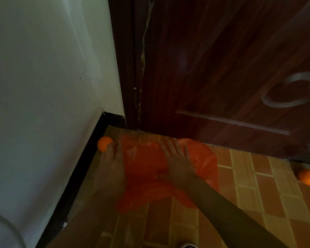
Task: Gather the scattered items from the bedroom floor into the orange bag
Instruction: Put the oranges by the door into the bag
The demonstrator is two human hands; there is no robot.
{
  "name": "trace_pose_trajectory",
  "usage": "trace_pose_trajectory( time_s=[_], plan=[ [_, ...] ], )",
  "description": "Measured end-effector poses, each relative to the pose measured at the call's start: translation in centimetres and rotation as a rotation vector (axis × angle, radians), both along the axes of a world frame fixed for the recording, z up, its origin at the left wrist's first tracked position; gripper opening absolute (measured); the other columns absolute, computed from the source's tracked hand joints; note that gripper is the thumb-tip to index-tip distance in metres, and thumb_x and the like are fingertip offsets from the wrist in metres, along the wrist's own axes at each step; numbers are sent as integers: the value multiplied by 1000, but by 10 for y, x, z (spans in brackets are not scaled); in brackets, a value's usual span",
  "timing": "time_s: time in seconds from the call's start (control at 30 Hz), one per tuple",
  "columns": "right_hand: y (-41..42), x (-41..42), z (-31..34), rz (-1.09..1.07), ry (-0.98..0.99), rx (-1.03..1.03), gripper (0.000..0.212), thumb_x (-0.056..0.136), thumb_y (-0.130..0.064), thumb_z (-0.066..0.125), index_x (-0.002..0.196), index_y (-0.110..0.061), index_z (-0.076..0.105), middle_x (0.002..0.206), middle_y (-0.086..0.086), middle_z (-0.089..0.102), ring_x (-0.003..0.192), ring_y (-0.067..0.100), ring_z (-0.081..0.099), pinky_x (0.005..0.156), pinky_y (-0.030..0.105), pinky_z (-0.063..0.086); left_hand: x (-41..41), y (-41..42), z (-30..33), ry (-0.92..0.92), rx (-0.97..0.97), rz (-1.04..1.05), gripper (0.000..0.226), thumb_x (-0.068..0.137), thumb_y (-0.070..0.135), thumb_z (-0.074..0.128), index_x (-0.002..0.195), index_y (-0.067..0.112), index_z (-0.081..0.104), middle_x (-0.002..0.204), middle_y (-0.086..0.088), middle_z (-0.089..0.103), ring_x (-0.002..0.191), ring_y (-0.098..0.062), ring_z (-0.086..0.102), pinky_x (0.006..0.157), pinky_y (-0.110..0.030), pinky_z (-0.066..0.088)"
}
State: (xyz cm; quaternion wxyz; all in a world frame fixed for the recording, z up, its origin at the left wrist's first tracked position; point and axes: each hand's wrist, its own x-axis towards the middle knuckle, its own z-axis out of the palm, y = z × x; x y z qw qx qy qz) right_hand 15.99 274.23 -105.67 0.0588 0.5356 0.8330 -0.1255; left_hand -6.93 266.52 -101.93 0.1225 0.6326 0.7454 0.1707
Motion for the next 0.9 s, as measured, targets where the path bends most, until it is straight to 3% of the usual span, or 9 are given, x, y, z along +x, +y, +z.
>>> trace_pose_trajectory(
  time_s=[0.07,0.13,0.2,0.3,0.4,0.5,0.6,0.77,0.9],
  plan=[
    [-4,6,-21,3,13,-55,128,78,-72,69,162,-31,-18,171,1,-20,156,27,-22,125,60,-4,-13,-3,0,-5,-56,74,85,94,15,67,161,17,16,160,-8,16,138,-34,35,96,-50,55],
    [-5,15,-36,24,-9,-93,128,79,-72,68,160,-31,-21,169,0,-25,155,26,-26,125,60,-3,-25,-4,2,-118,-102,176,69,94,8,63,155,11,31,156,-14,28,134,-40,41,99,-55,50],
    [-3,25,-47,19,0,-162,128,79,-72,69,160,-34,-22,167,-3,-28,153,23,-27,125,55,-5,-39,-5,-1,-115,-100,219,65,91,4,65,150,10,39,152,-15,33,130,-42,46,98,-55,49],
    [1,30,-57,24,63,-220,116,84,-80,56,160,-38,-20,168,-6,-27,155,21,-23,126,54,-4,-52,-10,-13,11,-248,86,90,88,33,70,160,20,19,161,-11,18,136,-40,38,97,-54,51],
    [-2,19,-55,65,102,-188,95,93,-79,36,163,-35,-12,169,-5,-20,156,19,-17,128,52,-2,-44,-14,-26,91,-401,-21,96,94,55,59,163,24,1,169,-5,-1,147,-40,21,109,-58,41],
    [-14,-1,-39,136,172,-9,79,101,-69,29,165,-30,3,169,-7,-10,156,14,-14,128,49,3,-38,-4,-28,171,-337,-85,91,96,61,49,163,24,-1,170,-4,-5,154,-38,9,119,-61,29],
    [-20,-22,-31,260,245,58,81,99,-69,37,165,-34,6,172,-8,-11,157,14,-18,124,45,-11,-38,6,-34,289,-302,-208,90,98,63,42,163,20,-3,171,-6,-6,157,-33,-3,125,-59,10],
    [9,-28,-73,385,-9,41,83,98,-64,41,165,-31,6,173,0,-8,157,27,-15,123,56,-11,-36,-8,-58,329,-469,-424,68,101,55,42,158,46,7,171,0,-12,156,-30,-15,121,-68,-2],
    [40,-22,-98,359,-144,-32,68,104,-57,32,164,-28,19,173,5,7,157,29,-7,121,54,-13,-37,-19,-72,437,-630,-437,85,93,69,46,159,45,-3,169,-2,-18,154,-32,-19,116,-71,-14]
  ],
)
